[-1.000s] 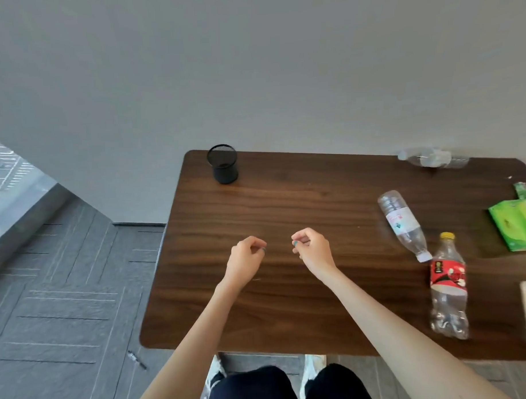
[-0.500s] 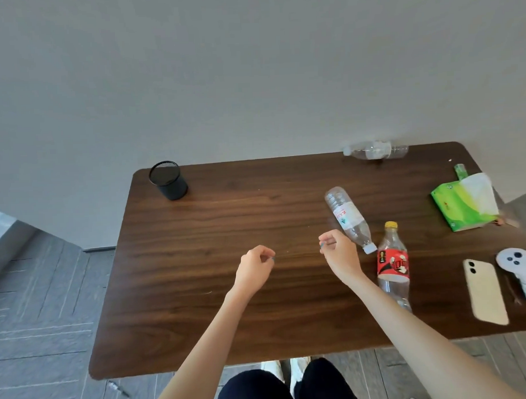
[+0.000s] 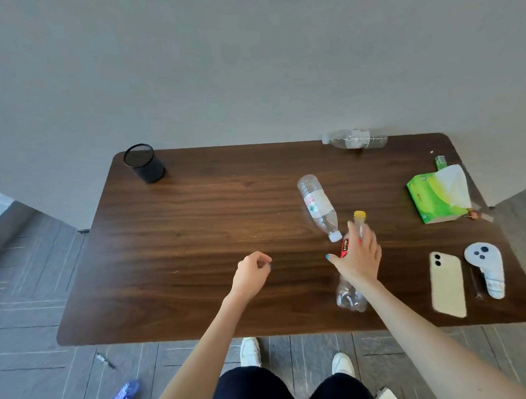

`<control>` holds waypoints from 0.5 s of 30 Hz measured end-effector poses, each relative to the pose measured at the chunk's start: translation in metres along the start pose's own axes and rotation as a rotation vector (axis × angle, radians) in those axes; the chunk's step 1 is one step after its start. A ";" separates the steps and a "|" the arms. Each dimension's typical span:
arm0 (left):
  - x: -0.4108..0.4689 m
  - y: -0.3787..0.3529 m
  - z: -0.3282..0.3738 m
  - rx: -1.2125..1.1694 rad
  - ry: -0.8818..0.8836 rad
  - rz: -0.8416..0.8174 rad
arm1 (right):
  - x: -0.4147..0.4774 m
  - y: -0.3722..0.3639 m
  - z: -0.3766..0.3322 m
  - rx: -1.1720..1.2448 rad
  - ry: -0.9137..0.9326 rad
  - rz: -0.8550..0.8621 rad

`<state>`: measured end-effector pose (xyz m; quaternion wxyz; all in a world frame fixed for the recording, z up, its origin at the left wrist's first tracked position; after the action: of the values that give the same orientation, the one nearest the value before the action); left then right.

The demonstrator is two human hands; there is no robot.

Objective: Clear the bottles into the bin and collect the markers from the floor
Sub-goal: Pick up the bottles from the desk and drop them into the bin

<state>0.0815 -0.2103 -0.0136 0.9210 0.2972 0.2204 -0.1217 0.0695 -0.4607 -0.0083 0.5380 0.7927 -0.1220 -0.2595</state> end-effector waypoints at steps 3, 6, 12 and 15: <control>-0.012 -0.026 0.008 -0.009 0.025 0.038 | 0.004 0.000 0.023 0.047 -0.020 -0.012; -0.024 -0.050 0.015 -0.002 0.062 0.073 | 0.009 -0.004 0.042 0.101 -0.105 -0.100; -0.048 -0.084 0.016 -0.022 0.126 0.128 | 0.008 -0.022 0.063 0.220 -0.154 -0.219; -0.057 -0.096 0.017 -0.015 0.148 0.135 | 0.008 -0.020 0.074 0.212 -0.061 -0.223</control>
<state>0.0029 -0.2913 -0.0217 0.9106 0.3127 0.2681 -0.0353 0.0338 -0.5150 -0.0500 0.4154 0.8453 -0.0765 -0.3272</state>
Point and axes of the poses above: each hand's wrist, its own x-axis towards the middle knuckle, its own y-axis out of the back of the hand, z = x × y, the point moved 2 cm from there along x, towards the middle knuckle, and after that the axes turned 3 degrees about -y, right-handed, at the moved point
